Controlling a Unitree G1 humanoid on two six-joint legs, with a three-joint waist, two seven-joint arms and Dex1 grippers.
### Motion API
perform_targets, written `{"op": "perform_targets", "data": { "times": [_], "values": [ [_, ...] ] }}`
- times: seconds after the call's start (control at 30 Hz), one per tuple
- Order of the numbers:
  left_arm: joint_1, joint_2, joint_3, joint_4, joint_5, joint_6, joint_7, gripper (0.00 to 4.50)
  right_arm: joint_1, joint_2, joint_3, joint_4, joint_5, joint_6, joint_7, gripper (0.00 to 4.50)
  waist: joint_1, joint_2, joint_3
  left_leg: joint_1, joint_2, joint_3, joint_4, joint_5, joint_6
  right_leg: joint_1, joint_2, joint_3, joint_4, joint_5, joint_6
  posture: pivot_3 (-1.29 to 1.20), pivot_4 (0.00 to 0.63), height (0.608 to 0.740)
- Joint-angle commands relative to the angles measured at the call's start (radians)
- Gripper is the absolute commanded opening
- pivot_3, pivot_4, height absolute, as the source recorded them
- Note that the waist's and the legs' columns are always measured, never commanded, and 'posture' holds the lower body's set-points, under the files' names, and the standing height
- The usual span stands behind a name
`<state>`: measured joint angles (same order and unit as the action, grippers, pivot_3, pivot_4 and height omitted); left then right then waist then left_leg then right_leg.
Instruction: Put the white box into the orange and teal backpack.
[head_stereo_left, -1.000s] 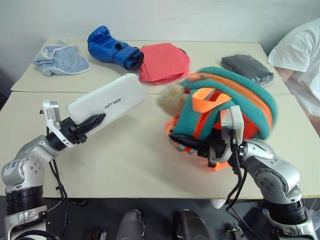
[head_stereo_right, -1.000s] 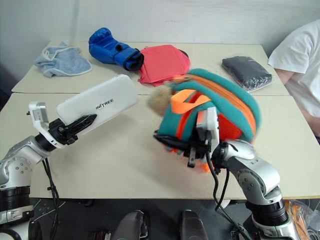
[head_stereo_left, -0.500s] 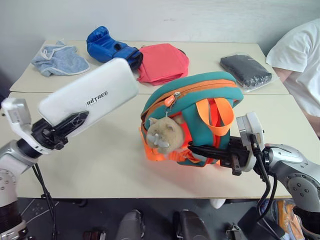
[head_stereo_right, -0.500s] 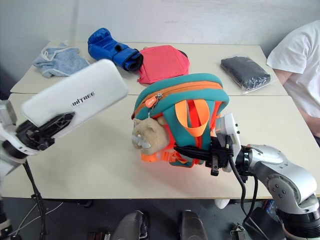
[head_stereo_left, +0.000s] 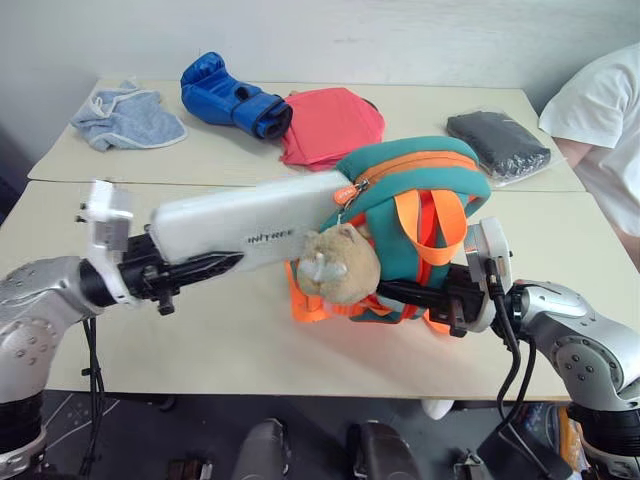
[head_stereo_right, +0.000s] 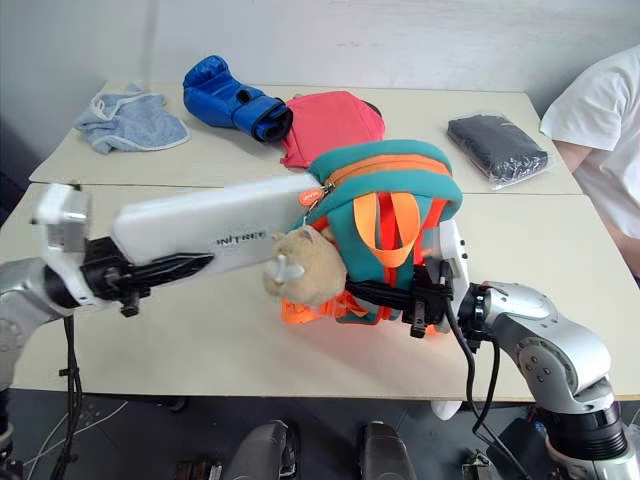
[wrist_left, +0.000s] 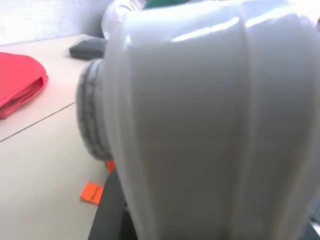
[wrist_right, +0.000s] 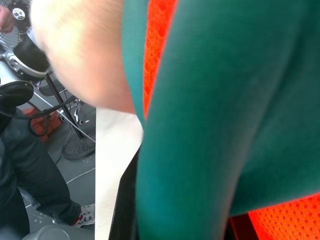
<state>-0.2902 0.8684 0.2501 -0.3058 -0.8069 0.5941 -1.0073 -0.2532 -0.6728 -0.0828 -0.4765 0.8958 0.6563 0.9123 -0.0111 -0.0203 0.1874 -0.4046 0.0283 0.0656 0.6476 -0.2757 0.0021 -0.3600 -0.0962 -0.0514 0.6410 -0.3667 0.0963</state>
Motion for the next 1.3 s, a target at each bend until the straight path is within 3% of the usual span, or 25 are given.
{"op": "perform_targets", "data": {
  "times": [0.03,0.13,0.23,0.43,0.53,0.7,0.8,0.9,1.03,1.17,1.3],
  "values": [
    [-0.160,0.012,-0.191,0.057,0.213,-0.086,-0.028,1.33,0.021,-0.013,-0.025,-0.053,0.019,-0.004,0.006,0.02,0.012,0.000,0.000,0.000,0.000,0.000,0.000,0.000,0.000,0.000,0.000,0.000,0.000,0.000,0.000,0.00,0.150,0.740],
    [-0.396,-0.093,-0.363,0.144,0.314,-0.046,0.005,1.33,0.037,-0.014,-0.019,-0.066,0.018,-0.002,0.005,0.02,0.031,0.000,0.000,0.000,-0.002,0.000,0.002,0.000,0.002,0.001,0.000,0.000,0.001,0.000,0.001,0.00,0.150,0.740],
    [-0.537,-0.204,-0.492,0.210,0.385,-0.028,-0.014,1.33,0.038,-0.014,-0.005,-0.075,0.009,-0.003,0.005,0.02,0.034,0.000,0.000,-0.001,-0.003,0.001,0.002,0.000,0.003,0.001,0.000,0.002,0.002,0.001,0.002,0.00,0.150,0.740],
    [-0.630,-0.390,-0.575,0.341,0.492,-0.099,0.011,1.33,0.038,-0.007,0.002,-0.079,-0.005,-0.010,-0.003,0.02,0.031,0.000,0.000,-0.002,-0.002,0.003,0.002,0.000,0.003,-0.001,0.002,0.001,0.003,0.001,0.002,0.00,0.150,0.740],
    [-0.610,-0.426,-0.493,0.355,0.428,-0.100,-0.015,2.27,0.047,0.003,-0.006,-0.091,-0.005,-0.012,-0.029,0.00,0.030,0.000,0.000,-0.002,-0.001,0.003,0.003,0.001,0.002,-0.001,0.002,0.001,0.003,0.001,0.002,0.00,0.150,0.740],
    [-0.589,-0.364,-0.354,0.398,0.337,-0.158,-0.163,3.77,0.063,0.017,-0.014,-0.104,-0.023,-0.022,-0.075,0.00,0.020,0.000,0.000,-0.002,0.000,0.002,0.004,0.002,0.001,-0.001,0.002,0.001,0.003,0.001,0.002,0.00,0.150,0.740],
    [-0.590,-0.307,-0.300,0.455,0.291,-0.176,-0.280,3.77,0.067,0.032,-0.019,-0.105,-0.032,-0.030,-0.101,0.00,0.011,0.000,0.000,-0.002,0.000,0.002,0.004,0.002,0.000,-0.001,0.002,0.001,0.004,0.001,0.002,0.00,0.150,0.740],
    [-0.572,-0.163,-0.293,0.523,0.309,-0.197,-0.459,3.77,0.060,0.048,-0.010,-0.092,-0.061,-0.046,-0.121,0.00,0.005,0.000,0.000,-0.002,0.000,0.002,0.003,0.002,0.000,-0.001,0.003,0.001,0.005,0.001,0.002,0.00,0.150,0.740],
    [-0.511,-0.031,-0.268,0.520,0.309,-0.225,-0.568,3.77,0.051,0.064,-0.002,-0.067,-0.093,-0.065,-0.120,0.00,0.006,0.001,0.000,-0.001,0.000,0.003,0.002,0.002,0.000,-0.002,0.004,0.000,0.005,0.001,0.002,0.00,0.150,0.740],
    [-0.386,-0.023,-0.181,0.288,0.181,-0.119,-0.463,3.77,0.043,0.077,0.011,-0.044,-0.121,-0.078,-0.115,0.00,0.012,0.000,0.000,-0.002,-0.001,0.002,0.003,0.001,0.003,0.000,0.001,0.001,0.005,0.001,0.002,0.00,0.150,0.740],
    [-0.270,-0.117,-0.112,0.058,0.116,-0.077,-0.252,3.77,0.029,0.087,0.033,-0.029,-0.139,-0.081,-0.110,0.00,0.009,0.000,0.000,-0.002,-0.002,-0.001,0.004,0.000,0.004,0.001,-0.002,0.002,0.004,0.001,0.002,0.00,0.150,0.740]
  ]
}}
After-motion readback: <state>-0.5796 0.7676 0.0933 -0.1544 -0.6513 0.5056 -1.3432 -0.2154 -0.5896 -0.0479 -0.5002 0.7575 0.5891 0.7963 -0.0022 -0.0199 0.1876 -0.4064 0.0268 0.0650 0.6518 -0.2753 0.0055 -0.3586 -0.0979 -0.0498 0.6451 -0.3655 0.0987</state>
